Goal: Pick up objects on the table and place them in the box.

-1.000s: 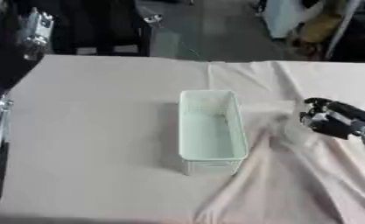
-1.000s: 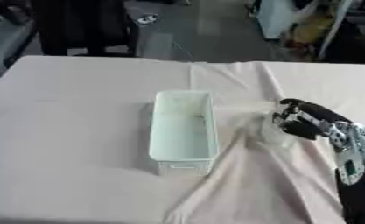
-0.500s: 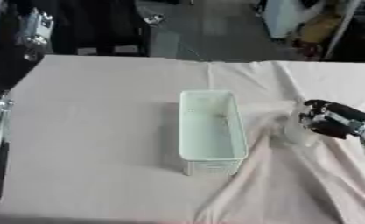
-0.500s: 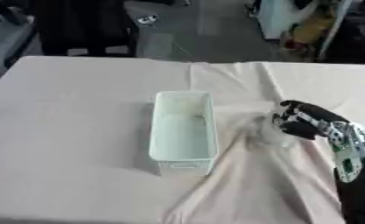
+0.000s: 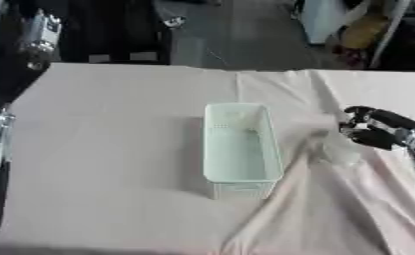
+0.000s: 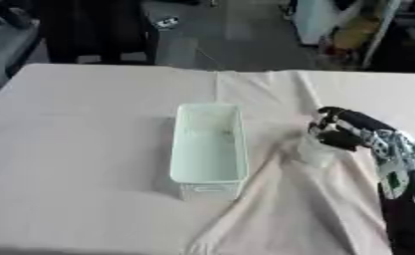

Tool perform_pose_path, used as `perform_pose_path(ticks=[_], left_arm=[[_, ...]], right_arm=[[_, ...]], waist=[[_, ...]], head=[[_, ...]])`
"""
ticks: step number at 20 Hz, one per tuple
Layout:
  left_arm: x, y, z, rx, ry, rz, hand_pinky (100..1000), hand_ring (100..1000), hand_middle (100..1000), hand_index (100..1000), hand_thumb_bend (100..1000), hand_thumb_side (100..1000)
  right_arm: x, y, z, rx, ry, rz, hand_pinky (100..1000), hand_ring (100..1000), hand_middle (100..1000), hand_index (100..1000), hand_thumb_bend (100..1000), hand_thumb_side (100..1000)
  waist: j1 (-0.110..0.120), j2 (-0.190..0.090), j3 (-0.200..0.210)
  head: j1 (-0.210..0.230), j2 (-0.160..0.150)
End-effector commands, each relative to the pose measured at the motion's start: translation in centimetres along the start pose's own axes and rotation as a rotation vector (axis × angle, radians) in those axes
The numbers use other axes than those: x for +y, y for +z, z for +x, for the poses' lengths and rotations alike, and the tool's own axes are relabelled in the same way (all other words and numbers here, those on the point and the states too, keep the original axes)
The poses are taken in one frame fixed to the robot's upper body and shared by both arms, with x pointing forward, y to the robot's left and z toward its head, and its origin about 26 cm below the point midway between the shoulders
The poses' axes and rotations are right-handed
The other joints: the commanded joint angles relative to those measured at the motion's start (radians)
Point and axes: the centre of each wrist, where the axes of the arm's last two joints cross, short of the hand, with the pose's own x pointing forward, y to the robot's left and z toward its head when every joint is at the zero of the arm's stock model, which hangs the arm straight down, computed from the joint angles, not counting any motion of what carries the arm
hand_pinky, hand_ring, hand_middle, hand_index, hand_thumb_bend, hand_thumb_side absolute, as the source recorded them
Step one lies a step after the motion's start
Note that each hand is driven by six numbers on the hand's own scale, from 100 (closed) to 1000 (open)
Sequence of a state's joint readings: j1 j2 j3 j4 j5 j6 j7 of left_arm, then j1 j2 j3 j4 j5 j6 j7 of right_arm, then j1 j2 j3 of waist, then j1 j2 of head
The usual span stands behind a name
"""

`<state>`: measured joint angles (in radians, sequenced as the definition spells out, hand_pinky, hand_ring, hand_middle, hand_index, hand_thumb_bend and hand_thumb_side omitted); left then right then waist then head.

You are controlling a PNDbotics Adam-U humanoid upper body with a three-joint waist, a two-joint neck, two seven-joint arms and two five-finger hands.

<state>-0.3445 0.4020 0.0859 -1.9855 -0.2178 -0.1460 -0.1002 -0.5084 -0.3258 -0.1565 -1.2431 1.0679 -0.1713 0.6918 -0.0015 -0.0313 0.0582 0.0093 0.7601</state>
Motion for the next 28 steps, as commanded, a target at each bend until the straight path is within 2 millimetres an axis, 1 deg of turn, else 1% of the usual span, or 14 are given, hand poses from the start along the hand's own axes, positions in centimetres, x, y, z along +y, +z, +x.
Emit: perform_pose_path(ticks=[1,5,16,22,27,28], left_arm=[[0.6,-0.5,0.6,-0.028,-0.027,-0.004,474,597,729,733,100,757],[0.6,-0.6,0.6,-0.029,-0.028,-0.004,475,597,729,733,100,756],[0.6,-0.6,0.6,-0.032,-0.026,-0.006,474,597,729,732,100,755],[0.6,-0.6,0.6,-0.032,-0.026,-0.007,474,597,730,732,100,755],[0.6,-0.6,0.6,-0.033,-0.025,-0.009,474,597,730,732,100,756],[0.6,-0.6,0.6,-0.033,-0.025,-0.010,474,597,730,731,100,755]], right_arm=[[-2.1,0.8,-0.2,0.012,0.035,-0.050,1000,1000,1000,653,100,1000],[-1.9,0.8,-0.5,0.021,0.030,-0.041,1000,1000,1000,654,100,1000],[0.0,0.2,-1.9,0.061,-0.003,0.015,1000,1000,1000,654,100,1000],[0.8,-0.3,-2.0,0.063,-0.006,0.044,1000,1000,1000,655,100,1000],[1.6,-1.0,-1.6,0.037,0.020,0.096,1000,1000,1000,673,100,1000],[1.7,-1.2,-1.5,0.031,0.028,0.110,1000,1000,1000,699,204,1000]], waist=[[0.001,-0.010,-0.001],[0.001,-0.010,0.000],[0.005,-0.006,-0.001],[0.005,-0.005,0.000],[0.004,-0.005,0.001],[0.004,-0.005,0.002]], head=[[0.001,-0.010],[0.000,-0.012],[-0.006,-0.013],[-0.007,-0.014],[-0.007,-0.014],[-0.007,-0.014]])
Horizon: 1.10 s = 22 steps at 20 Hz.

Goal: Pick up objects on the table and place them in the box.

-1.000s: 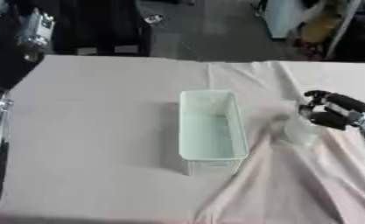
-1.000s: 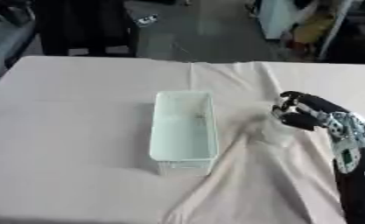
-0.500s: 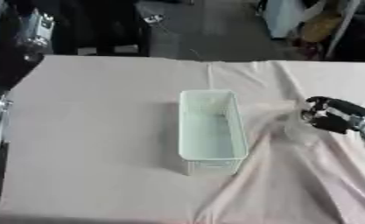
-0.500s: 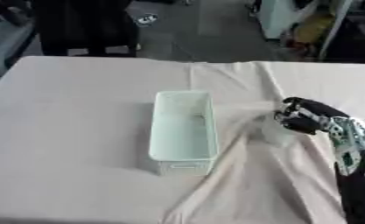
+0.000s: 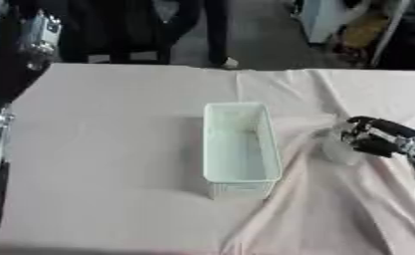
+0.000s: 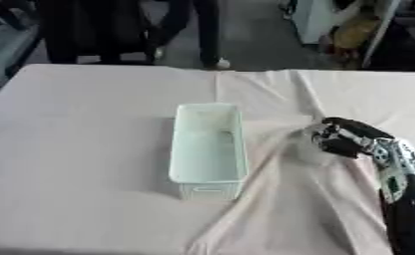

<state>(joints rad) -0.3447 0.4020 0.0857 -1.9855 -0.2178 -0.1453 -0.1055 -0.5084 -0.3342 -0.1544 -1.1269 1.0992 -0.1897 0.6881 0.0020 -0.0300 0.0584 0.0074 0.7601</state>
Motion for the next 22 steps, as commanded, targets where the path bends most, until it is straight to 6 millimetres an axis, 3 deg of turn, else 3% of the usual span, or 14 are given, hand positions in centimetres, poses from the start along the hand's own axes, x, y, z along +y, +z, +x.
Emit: perform_pose_path(ticks=[1,4,10,15,19,22], left_arm=[[0.6,-0.6,0.6,-0.033,-0.025,-0.005,474,597,730,732,100,755],[0.6,-0.6,0.6,-0.034,-0.024,-0.005,474,597,730,731,100,756],[0.6,-0.6,0.6,-0.034,-0.023,-0.005,474,597,730,731,100,756],[0.5,-0.6,0.6,-0.034,-0.022,-0.006,474,597,730,731,100,756],[0.5,-0.6,0.6,-0.034,-0.020,-0.010,474,597,730,731,100,755],[0.4,-0.6,0.7,-0.035,-0.018,-0.012,474,597,731,731,100,755]], right_arm=[[-0.6,-0.3,0.4,-0.021,0.051,0.033,1000,1000,1000,709,257,1000],[-0.5,-0.7,0.9,-0.048,0.087,0.095,1000,1000,1000,738,364,1000],[-0.2,-1.3,1.5,-0.060,0.135,0.161,1000,1000,1000,744,404,1000],[0.0,-1.5,1.7,-0.063,0.162,0.163,1000,1000,1000,734,370,1000],[0.3,-2.3,2.0,-0.044,0.236,0.228,1000,1000,1000,727,477,1000],[1.3,-3.5,1.9,-0.010,0.284,0.312,1000,1000,1000,727,479,1000]], waist=[[0.001,-0.007,0.002],[0.000,-0.007,0.004],[0.000,-0.008,0.006],[0.000,-0.008,0.005],[-0.001,-0.010,0.007],[-0.001,-0.011,0.009]], head=[[-0.006,-0.015],[-0.007,-0.015],[-0.006,-0.016],[-0.006,-0.015],[-0.007,-0.013],[-0.008,-0.013]])
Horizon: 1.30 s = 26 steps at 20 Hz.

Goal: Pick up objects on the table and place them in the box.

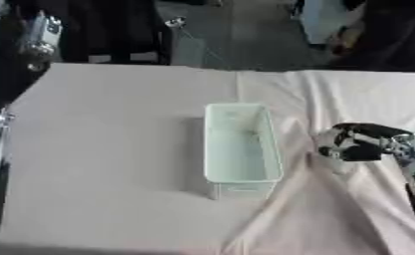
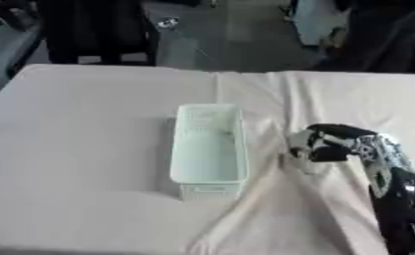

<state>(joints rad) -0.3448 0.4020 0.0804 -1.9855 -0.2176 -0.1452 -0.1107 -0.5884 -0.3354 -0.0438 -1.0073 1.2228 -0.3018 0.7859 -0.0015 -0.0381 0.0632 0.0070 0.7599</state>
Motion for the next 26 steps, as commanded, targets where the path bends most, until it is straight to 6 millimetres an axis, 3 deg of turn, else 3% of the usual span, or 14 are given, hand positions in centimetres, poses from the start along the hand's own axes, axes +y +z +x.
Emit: perform_pose_path(ticks=[1,8,12,13,14,15,16,17,18,19,20,21,22,26], left_arm=[[0.6,-0.6,0.6,-0.034,-0.020,-0.003,474,597,731,731,100,755],[0.5,-0.6,0.6,-0.035,-0.018,-0.005,474,597,731,731,100,755],[0.5,-0.6,0.6,-0.036,-0.018,-0.004,475,598,731,731,100,755],[0.5,-0.6,0.6,-0.036,-0.018,-0.004,475,598,731,731,100,755],[0.5,-0.7,0.6,-0.036,-0.019,-0.004,475,598,731,731,100,755],[0.5,-0.7,0.6,-0.036,-0.019,-0.005,475,598,731,731,100,754],[0.5,-0.7,0.6,-0.036,-0.019,-0.005,475,598,731,731,100,754],[0.5,-0.7,0.6,-0.036,-0.018,-0.005,475,598,731,731,100,755],[0.5,-0.7,0.6,-0.036,-0.018,-0.005,475,598,731,731,100,755],[0.5,-0.7,0.6,-0.036,-0.018,-0.005,474,598,732,731,100,755],[0.5,-0.7,0.6,-0.036,-0.018,-0.006,474,598,732,731,100,754],[0.5,-0.7,0.6,-0.036,-0.018,-0.006,474,598,732,731,100,755],[0.5,-0.7,0.6,-0.036,-0.019,-0.006,474,598,732,731,100,755],[0.6,-0.6,0.6,-0.035,-0.019,-0.005,475,598,732,731,100,755]], right_arm=[[1.8,-1.9,-0.1,0.040,0.050,0.140,1000,1000,1000,724,481,1000],[4.7,-4.5,-0.6,0.151,0.055,0.254,1000,1000,993,715,480,1000],[5.5,-4.9,-0.7,0.178,0.045,0.245,896,1000,955,699,476,871],[5.6,-4.9,-0.7,0.183,0.042,0.235,767,913,887,671,448,678],[5.6,-4.8,-0.7,0.188,0.039,0.218,797,941,900,681,466,721],[5.6,-4.8,-0.7,0.193,0.036,0.203,633,784,791,613,374,449],[5.5,-4.7,-0.8,0.199,0.032,0.180,633,784,791,613,374,449],[5.4,-4.6,-0.8,0.203,0.027,0.151,448,634,675,528,274,219],[5.3,-4.5,-0.9,0.207,0.023,0.120,448,634,675,528,274,219],[5.1,-4.3,-0.9,0.208,0.018,0.084,138,443,511,454,146,134],[4.9,-4.0,-1.0,0.207,0.013,0.027,158,458,524,458,159,138],[4.8,-3.9,-1.1,0.208,0.008,-0.016,100,289,379,426,100,120],[4.7,-3.7,-1.2,0.209,-0.002,-0.067,100,303,393,431,102,121],[4.9,-3.2,-1.6,0.207,-0.056,-0.223,100,100,199,292,100,275]], waist=[[0.003,-0.003,0.006],[0.003,-0.002,0.008],[0.003,-0.002,0.007],[0.003,-0.003,0.007],[0.003,-0.003,0.006],[0.003,-0.003,0.006],[0.003,-0.003,0.006],[0.003,-0.002,0.005],[0.003,-0.002,0.005],[0.004,-0.002,0.005],[0.003,-0.002,0.004],[0.003,-0.002,0.003],[0.003,-0.001,0.003],[0.003,-0.001,0.001]], head=[[-0.008,-0.012],[-0.006,-0.006],[-0.006,-0.005],[-0.006,-0.005],[-0.006,-0.005],[-0.006,-0.005],[-0.006,-0.005],[-0.006,-0.005],[-0.006,-0.005],[-0.005,-0.004],[-0.005,-0.004],[-0.004,-0.004],[-0.003,-0.003],[-0.002,-0.001]])
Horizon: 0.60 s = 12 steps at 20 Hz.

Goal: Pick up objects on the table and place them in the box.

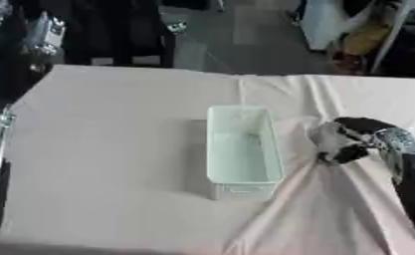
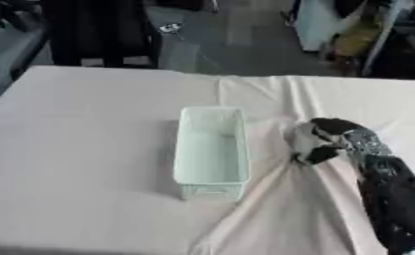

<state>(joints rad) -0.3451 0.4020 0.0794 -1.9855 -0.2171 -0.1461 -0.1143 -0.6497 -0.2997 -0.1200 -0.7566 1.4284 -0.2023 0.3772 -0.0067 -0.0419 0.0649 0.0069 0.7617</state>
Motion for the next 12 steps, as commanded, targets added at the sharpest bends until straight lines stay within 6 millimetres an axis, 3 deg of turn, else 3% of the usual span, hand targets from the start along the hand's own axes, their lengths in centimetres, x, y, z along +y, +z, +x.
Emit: perform_pose_path(ticks=[1,7,12], left_arm=[[0.6,-0.6,0.6,-0.033,-0.021,-0.001,475,598,732,731,100,755],[0.6,-0.6,0.6,-0.032,-0.021,0.000,474,598,732,731,100,755],[0.7,-0.6,0.6,-0.027,-0.026,0.003,474,599,733,731,100,754]], right_arm=[[1.9,0.3,-0.7,0.017,-0.035,-0.044,100,100,178,268,100,298],[0.6,1.2,-1.5,-0.030,-0.153,-0.316,100,100,100,179,100,225],[-3.3,3.6,-2.4,-0.157,-0.281,-0.583,100,100,100,176,100,204]], waist=[[0.008,0.002,-0.001],[0.009,0.004,-0.001],[0.009,0.004,-0.005]], head=[[-0.001,-0.003],[0.007,-0.004],[0.016,0.002]])
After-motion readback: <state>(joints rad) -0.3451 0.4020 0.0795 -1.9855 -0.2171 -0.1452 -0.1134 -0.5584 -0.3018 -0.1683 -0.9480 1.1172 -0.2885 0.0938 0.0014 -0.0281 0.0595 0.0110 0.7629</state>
